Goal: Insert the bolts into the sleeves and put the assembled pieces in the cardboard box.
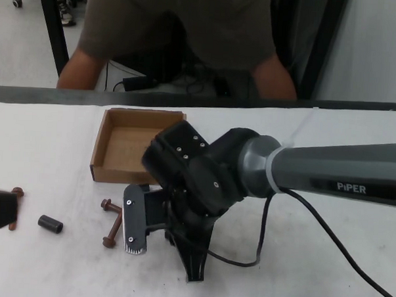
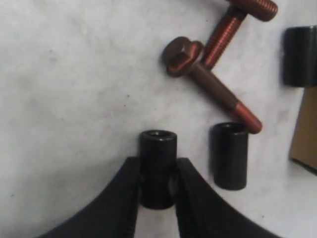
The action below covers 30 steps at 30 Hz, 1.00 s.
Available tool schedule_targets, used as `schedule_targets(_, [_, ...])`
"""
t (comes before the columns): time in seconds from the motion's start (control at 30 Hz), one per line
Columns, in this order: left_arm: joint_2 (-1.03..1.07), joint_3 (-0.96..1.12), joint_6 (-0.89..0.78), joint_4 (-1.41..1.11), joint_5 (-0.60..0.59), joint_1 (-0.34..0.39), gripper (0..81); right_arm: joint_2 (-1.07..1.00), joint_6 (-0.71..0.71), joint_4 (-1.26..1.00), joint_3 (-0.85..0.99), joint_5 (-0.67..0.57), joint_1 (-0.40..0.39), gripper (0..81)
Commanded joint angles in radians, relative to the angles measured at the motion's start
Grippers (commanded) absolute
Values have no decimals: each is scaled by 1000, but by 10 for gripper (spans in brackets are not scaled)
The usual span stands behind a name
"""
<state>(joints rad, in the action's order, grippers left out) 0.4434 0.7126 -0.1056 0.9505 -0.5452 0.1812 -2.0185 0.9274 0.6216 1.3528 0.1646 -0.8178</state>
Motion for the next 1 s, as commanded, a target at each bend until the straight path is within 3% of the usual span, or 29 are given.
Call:
schedule_targets(0.0, [-7, 1, -18, 40, 2, 3, 8, 39, -106, 137, 40, 25, -22, 0])
schedule_targets(0.17, [-7, 1, -30, 56, 23, 3, 8, 160, -426, 242, 52, -90, -69, 0])
schedule_targets(0.37, [-7, 1, -114, 56, 282, 3, 8, 288, -614, 289, 46, -96, -122, 0])
schedule_targets(0.67, [101, 1, -111, -134, 457, 3, 8, 447, -683, 402, 26, -96, -134, 0])
schedule_targets(0.97, [467, 1, -52, -308, 470, 3, 28, 687, -706, 476, -143, -96, -134, 0])
